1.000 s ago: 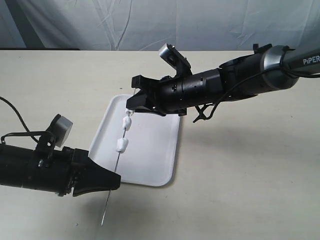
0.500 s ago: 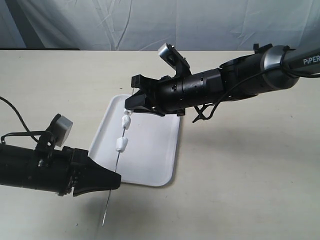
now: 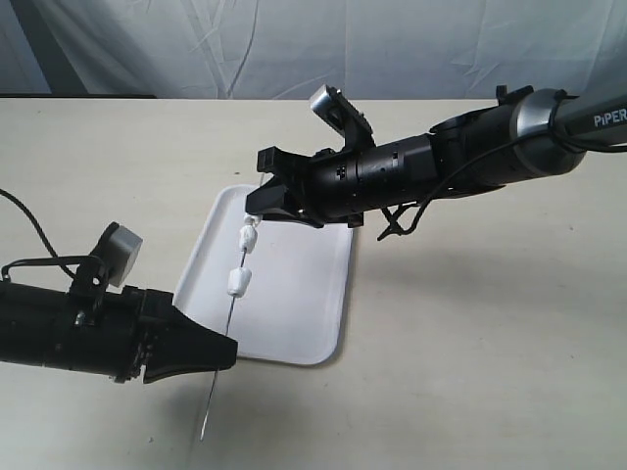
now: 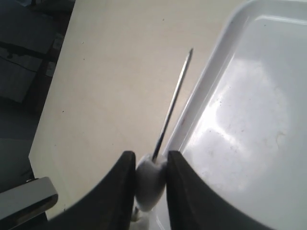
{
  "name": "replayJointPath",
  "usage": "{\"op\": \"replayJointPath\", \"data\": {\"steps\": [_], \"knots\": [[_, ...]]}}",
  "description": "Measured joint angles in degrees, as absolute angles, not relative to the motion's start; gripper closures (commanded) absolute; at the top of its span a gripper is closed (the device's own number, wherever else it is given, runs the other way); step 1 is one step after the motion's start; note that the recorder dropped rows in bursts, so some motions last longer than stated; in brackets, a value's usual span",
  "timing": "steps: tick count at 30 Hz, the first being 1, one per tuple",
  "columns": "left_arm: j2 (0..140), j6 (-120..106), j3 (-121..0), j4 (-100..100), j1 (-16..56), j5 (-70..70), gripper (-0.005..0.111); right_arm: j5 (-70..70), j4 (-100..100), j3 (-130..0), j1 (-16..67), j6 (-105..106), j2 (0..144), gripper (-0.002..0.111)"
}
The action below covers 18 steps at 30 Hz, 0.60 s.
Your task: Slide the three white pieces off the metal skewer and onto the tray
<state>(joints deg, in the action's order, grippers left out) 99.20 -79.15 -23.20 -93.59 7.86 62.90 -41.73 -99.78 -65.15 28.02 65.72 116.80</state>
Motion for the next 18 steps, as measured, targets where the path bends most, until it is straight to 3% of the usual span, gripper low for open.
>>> {"op": "replayJointPath", "data": {"steps": [16, 18], "knots": [[99.20, -79.26, -23.20, -94.68, 7.86, 62.31, 0.107, -40.35, -99.90, -65.15, 28.02, 65.72, 116.80, 0.086], [99.20, -79.26, -23.20, -94.68, 7.86, 62.31, 0.107, -40.23, -99.90, -65.15, 28.02, 65.72, 116.80, 0.091]]}}
